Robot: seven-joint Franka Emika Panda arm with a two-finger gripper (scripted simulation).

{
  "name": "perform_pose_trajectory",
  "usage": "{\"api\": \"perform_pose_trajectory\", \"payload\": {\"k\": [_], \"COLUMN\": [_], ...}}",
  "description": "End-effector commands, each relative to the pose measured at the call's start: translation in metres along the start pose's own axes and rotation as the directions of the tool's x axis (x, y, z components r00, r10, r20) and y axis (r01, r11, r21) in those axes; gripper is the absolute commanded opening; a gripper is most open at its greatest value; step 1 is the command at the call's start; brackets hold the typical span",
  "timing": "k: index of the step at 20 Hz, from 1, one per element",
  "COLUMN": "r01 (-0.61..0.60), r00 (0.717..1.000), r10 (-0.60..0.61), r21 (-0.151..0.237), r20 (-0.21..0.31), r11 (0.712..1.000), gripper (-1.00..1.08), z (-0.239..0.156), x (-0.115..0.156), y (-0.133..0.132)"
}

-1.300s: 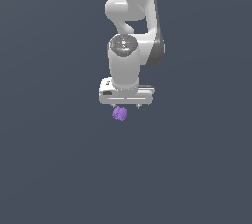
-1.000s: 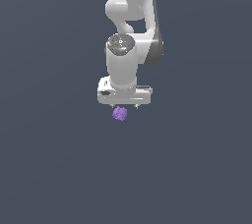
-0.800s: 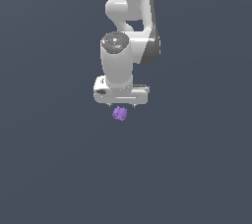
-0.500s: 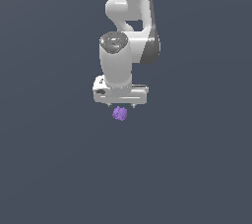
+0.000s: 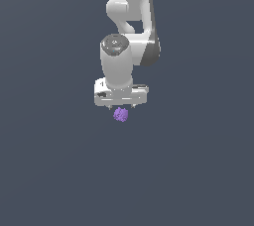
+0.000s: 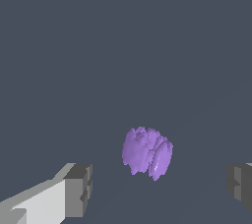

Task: Pick up the object and move it to a goal position.

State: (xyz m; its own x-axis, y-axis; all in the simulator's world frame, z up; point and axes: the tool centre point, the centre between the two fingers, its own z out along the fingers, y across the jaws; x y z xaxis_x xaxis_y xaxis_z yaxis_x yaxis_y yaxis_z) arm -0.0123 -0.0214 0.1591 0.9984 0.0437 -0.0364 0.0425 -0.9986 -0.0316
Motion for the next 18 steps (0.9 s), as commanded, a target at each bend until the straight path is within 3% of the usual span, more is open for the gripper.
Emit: {"api": "perform_pose_trajectory", "payload": {"k": [1, 9, 18], "r01": [0.047, 0.256, 0.495], "r00": [0.999, 0.967, 0.869], "r10": [-0.047, -0.256, -0.495], "r21": [-0.003, -0.015, -0.026], "r20": [0.0, 0.002, 0.007], "r11": [0.999, 0.967, 0.869], "gripper": [1.0, 1.0, 1.0], "z": [0.003, 0.016, 0.031], "x": [-0.001, -0.007, -0.014], "y": [0.001, 0.006, 0.009]}}
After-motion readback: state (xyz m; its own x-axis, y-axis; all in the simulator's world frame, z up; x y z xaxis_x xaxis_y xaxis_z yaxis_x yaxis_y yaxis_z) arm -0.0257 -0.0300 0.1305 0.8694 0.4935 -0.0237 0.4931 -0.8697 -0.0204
